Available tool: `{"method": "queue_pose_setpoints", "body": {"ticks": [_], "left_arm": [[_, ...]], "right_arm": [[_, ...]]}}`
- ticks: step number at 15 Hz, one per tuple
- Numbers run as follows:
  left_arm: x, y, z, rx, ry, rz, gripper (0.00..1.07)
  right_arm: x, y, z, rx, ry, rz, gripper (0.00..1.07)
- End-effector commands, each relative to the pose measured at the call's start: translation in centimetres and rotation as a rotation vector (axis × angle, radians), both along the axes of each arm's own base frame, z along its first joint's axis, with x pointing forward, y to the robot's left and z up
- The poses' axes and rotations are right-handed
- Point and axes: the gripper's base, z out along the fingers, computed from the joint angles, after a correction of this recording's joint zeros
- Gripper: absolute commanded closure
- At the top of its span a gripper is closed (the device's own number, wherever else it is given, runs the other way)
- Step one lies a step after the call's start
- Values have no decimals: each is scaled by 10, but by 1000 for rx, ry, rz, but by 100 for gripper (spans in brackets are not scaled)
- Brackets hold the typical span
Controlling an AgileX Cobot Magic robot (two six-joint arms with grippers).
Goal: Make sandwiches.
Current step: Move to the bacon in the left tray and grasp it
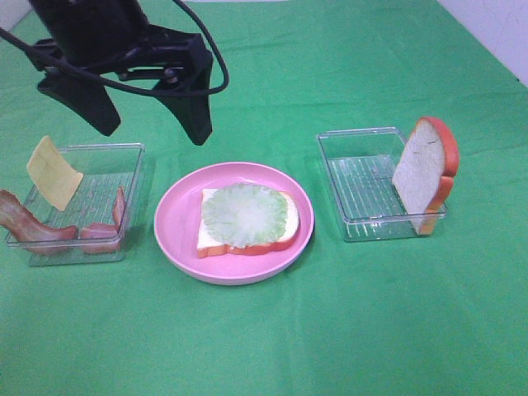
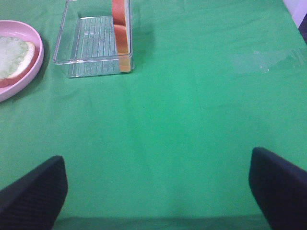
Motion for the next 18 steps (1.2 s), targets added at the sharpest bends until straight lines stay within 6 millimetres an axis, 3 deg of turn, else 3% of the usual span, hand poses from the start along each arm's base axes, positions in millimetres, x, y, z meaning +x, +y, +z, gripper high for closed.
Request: {"method": "queue_pose_setpoints", "body": {"ticks": [1, 5, 8, 9, 11, 15, 18], "left_arm": [[-16, 16, 15, 94, -24, -54, 6], [-7, 29, 10, 221, -37, 164, 6], [8, 24, -22, 298, 19, 205, 6], [19, 18, -50, 340, 86, 257, 8], [25, 15, -72, 370, 137, 296, 8], [40, 27, -100, 352, 242, 376, 8], [50, 34, -105, 313, 213, 381, 9]], "right_arm": [[-2, 0, 0, -3, -30, 1, 9], [-2, 0, 0, -3, -30, 1, 9], [-2, 0, 0, -3, -30, 1, 9], [-2, 0, 0, -3, -30, 1, 9], [-2, 0, 0, -3, -30, 1, 9], [-2, 0, 0, -3, -30, 1, 9], [-2, 0, 0, -3, -30, 1, 9]]}}
